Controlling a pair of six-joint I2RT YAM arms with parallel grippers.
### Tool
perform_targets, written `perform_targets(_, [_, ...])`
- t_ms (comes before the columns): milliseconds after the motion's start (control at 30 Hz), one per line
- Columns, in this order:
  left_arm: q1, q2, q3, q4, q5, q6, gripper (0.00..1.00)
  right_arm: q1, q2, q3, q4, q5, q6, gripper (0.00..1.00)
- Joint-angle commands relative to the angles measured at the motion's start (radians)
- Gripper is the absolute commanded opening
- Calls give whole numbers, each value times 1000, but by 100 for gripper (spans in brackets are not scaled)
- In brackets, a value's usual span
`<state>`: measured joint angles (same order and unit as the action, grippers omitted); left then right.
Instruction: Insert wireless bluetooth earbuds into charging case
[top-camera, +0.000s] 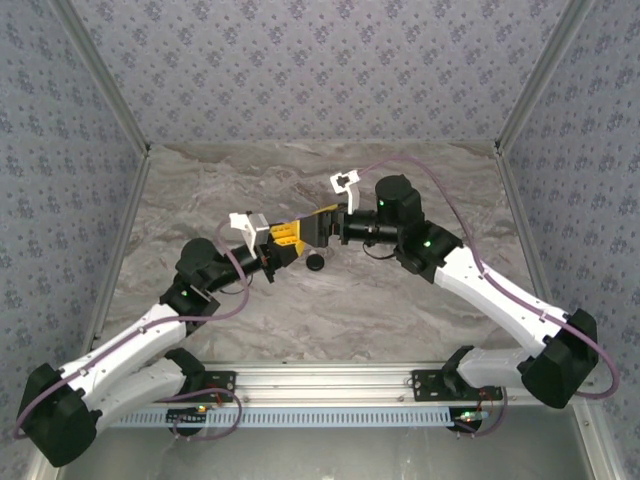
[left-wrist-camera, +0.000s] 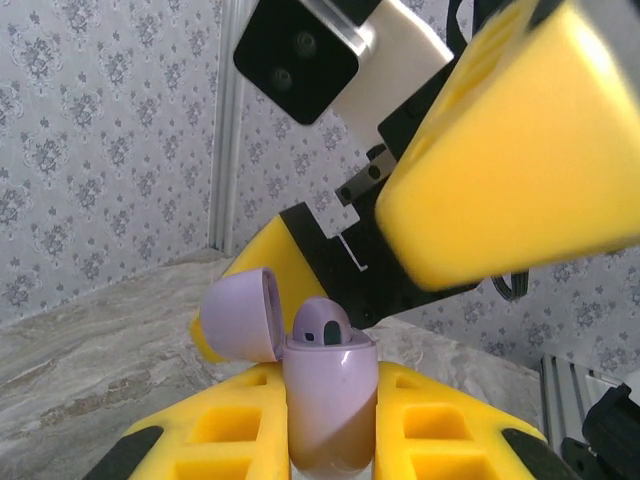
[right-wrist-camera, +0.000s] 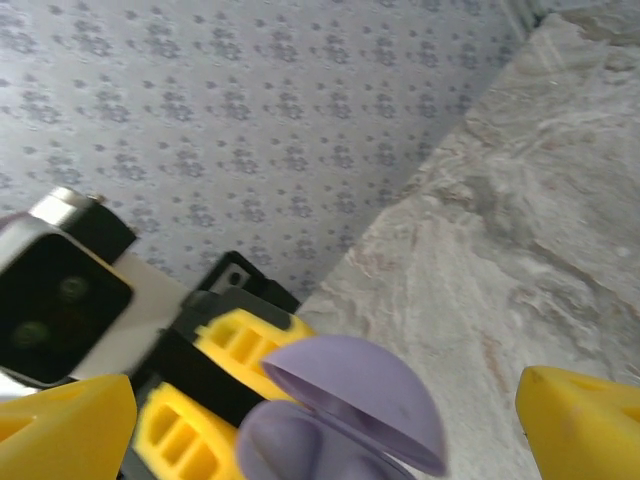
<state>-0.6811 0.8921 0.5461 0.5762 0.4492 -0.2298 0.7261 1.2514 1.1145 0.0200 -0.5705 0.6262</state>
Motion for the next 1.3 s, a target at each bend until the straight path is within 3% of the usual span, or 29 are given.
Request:
perform_targets(0, [-7, -2, 41, 34, 18, -11, 0, -1, 7, 4, 117, -90, 52, 100])
perform_targets(333, [-8, 3, 40, 15, 7, -10, 0, -1, -36, 23, 125, -163, 77, 100])
perform_targets(700, [-8, 10, 35, 10, -4, -10, 0, 3, -133, -14, -16, -81, 11, 100])
perform_targets(800, [-8, 7, 35, -5, -17, -12, 0, 4, -134, 31, -188, 55, -93, 100])
perform_targets(900, [-8, 2, 44, -79, -70, -8, 0, 6, -156, 69, -425, 379, -165, 100])
perform_targets(1000, [-1, 24, 77, -233, -148, -2, 0, -8, -182, 87, -612, 710, -134, 100])
perform_targets(1100, [42, 77, 96, -328, -173, -62, 0, -66, -220, -47, -666, 814, -97, 100])
perform_targets(1267, [146, 184, 100, -388, -188, -210, 0, -180, -290, -304, -595, 786, 42, 100])
